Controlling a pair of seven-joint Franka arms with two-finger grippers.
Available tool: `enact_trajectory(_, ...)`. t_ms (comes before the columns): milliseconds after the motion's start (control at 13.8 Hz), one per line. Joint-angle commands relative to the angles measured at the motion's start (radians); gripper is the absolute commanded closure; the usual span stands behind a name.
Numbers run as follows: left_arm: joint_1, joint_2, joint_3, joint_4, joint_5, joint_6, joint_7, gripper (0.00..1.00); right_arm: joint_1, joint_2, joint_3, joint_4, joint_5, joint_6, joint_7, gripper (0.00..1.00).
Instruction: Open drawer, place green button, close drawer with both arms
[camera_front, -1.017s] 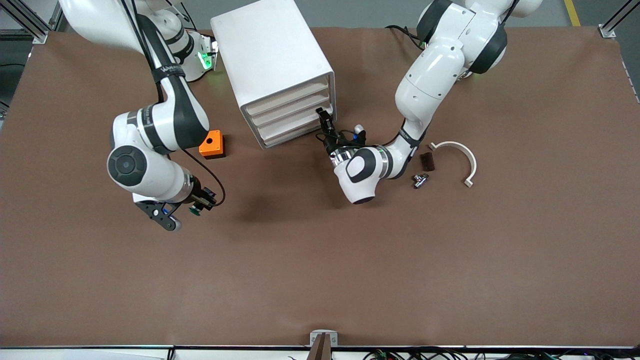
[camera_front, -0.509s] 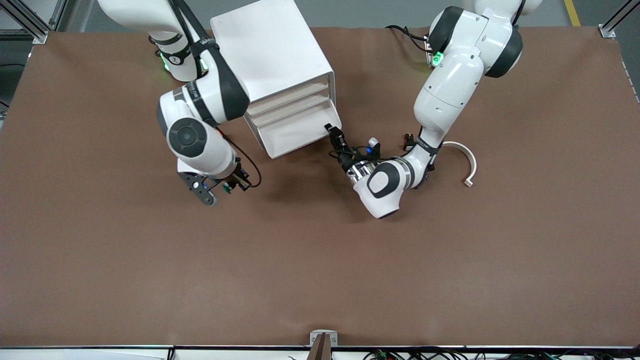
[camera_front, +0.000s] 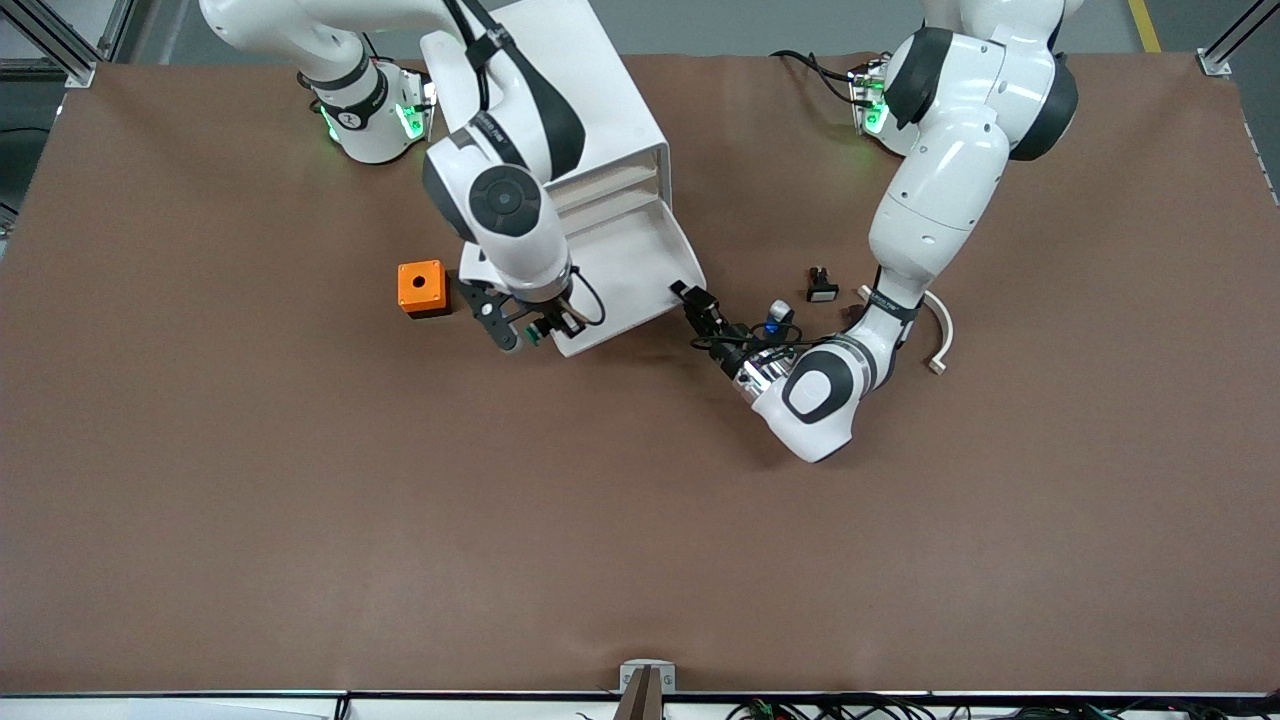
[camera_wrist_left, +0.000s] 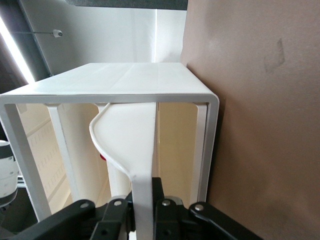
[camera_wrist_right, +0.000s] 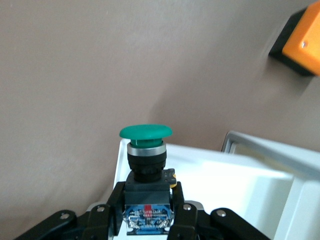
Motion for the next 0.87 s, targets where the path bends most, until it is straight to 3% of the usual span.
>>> enact_trajectory(0,0.021,0.006,-0.01,0.024,-0.053,-0.004,-0.007,0.84,0.055,-0.034,-0.011,-0.036,0.01,0.042,0.083,1.0)
enact_trajectory(73,0.024,0.007,-0.011,0.03,-0.053,-0.004,-0.004,0.74,0.073,-0.033,-0.011,-0.036,0.01,0.055,0.099,1.0)
enact_trajectory(145,0.03,0.007,-0.01,0.031,-0.053,-0.004,0.012,0.47,0.093,-0.024,-0.011,-0.036,0.01,0.071,0.124,1.0)
enact_trajectory(218,0.032,0.007,-0.011,0.034,-0.054,-0.004,0.041,0.3,0.113,-0.012,-0.011,-0.036,0.01,0.094,0.148,1.0)
enact_trajectory(291,0.032,0.007,-0.01,0.047,-0.054,-0.004,0.081,0.07,0.133,0.002,-0.011,-0.036,0.01,0.119,0.164,1.0)
enact_trajectory(363,0.033,0.006,-0.008,0.067,-0.054,-0.004,0.123,0.01,0.153,0.021,-0.011,-0.035,0.01,0.136,0.168,1.0)
enact_trajectory(799,0.055,-0.005,0.016,0.138,-0.051,-0.003,0.454,0.01,0.19,0.093,-0.011,-0.013,0.007,0.2,0.209,1.0)
